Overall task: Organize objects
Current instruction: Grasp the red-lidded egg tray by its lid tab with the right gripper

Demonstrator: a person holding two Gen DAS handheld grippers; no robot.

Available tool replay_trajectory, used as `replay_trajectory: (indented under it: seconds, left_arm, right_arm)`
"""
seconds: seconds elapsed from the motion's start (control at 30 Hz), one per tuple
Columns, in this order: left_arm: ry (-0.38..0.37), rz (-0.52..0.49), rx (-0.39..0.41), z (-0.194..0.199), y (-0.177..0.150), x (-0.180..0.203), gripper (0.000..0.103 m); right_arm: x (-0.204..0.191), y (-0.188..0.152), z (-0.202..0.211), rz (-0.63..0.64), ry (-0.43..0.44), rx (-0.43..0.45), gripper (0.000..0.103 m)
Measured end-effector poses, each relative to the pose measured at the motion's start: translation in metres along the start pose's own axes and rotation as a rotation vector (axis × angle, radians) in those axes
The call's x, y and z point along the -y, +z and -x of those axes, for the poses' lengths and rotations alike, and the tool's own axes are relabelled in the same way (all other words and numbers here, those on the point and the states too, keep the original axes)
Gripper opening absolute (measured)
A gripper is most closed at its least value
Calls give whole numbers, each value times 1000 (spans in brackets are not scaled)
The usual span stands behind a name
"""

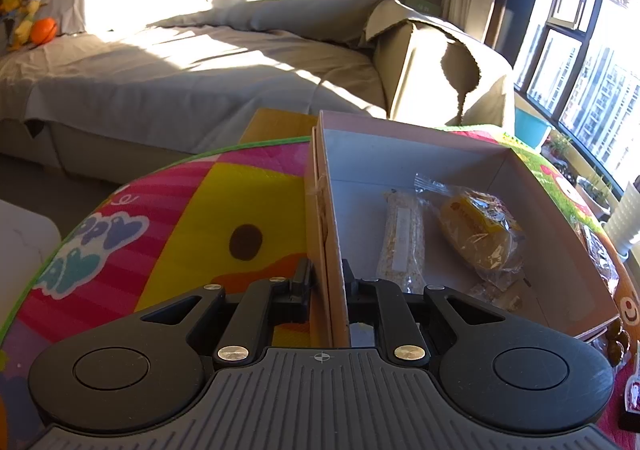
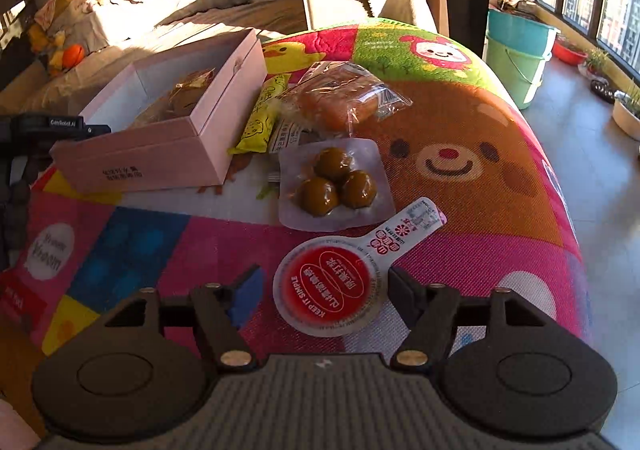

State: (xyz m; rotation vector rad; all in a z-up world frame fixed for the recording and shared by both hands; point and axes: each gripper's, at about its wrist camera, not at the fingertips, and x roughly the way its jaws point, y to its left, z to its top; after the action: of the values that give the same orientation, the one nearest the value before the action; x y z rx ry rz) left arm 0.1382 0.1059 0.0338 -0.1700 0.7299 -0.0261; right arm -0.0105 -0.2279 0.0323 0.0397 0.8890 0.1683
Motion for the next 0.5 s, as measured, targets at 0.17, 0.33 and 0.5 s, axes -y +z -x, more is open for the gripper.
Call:
replay_trajectory:
  seconds: [0.17, 0.33, 0.5]
  left_arm:
    - [-1, -3, -1, 1, -1, 0, 15]
    - [-5, -5, -2, 3, -1, 0, 16]
    - [-3, 0, -1, 3, -2, 1, 16]
  right_arm:
    - [-8, -1, -1, 7, -57, 15, 79]
    - [-5, -6, 4, 99, -157, 16, 79]
    - [9, -11, 9, 44, -161, 22, 79]
